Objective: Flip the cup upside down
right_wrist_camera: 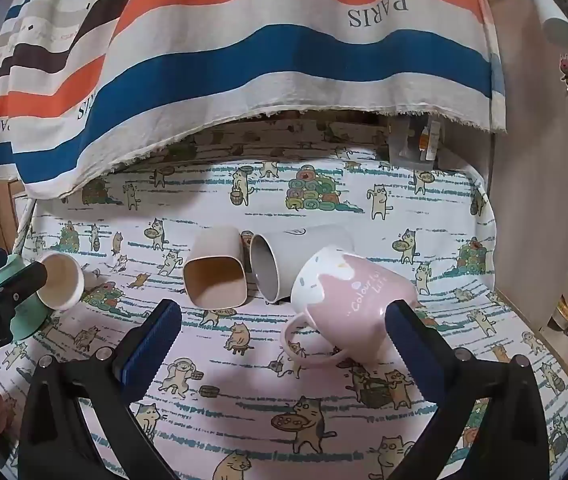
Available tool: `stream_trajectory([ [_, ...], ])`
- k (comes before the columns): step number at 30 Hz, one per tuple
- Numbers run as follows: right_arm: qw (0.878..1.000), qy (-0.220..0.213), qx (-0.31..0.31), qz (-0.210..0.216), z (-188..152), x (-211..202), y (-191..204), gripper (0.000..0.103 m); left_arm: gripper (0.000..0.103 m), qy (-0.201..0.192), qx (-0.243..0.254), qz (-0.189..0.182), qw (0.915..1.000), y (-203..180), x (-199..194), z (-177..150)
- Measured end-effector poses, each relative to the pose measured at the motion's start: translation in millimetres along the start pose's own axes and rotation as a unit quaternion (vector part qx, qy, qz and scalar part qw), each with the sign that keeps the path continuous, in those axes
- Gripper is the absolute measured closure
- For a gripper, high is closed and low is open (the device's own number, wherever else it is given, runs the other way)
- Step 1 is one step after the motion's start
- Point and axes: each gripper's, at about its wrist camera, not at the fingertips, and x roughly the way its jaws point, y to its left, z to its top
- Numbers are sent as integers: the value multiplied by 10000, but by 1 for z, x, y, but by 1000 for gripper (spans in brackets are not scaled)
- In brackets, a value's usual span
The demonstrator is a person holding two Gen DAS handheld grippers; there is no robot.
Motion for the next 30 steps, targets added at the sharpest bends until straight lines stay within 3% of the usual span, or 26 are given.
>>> stream_trajectory([
  [11,10000,-49,-53,-65,0,-1,1,0,0,177,-38,27,9998,-2,3,0],
  [15,9995,-104,-157,-253,2,-4,3,0,0,11,10,-82,10000,-4,1,-1],
  [22,9981,-500,-344,-31,1,-20,11,0,0,30,100,-217,9997,-6,3,-1],
  [25,9991,-379,-164,136,2,-15,5,0,0,16,141,-440,9989,-7,2,-1],
  [30,9989,-428,-161,135,2,-17,5,1,0,56,126,-157,9998,-8,3,0],
])
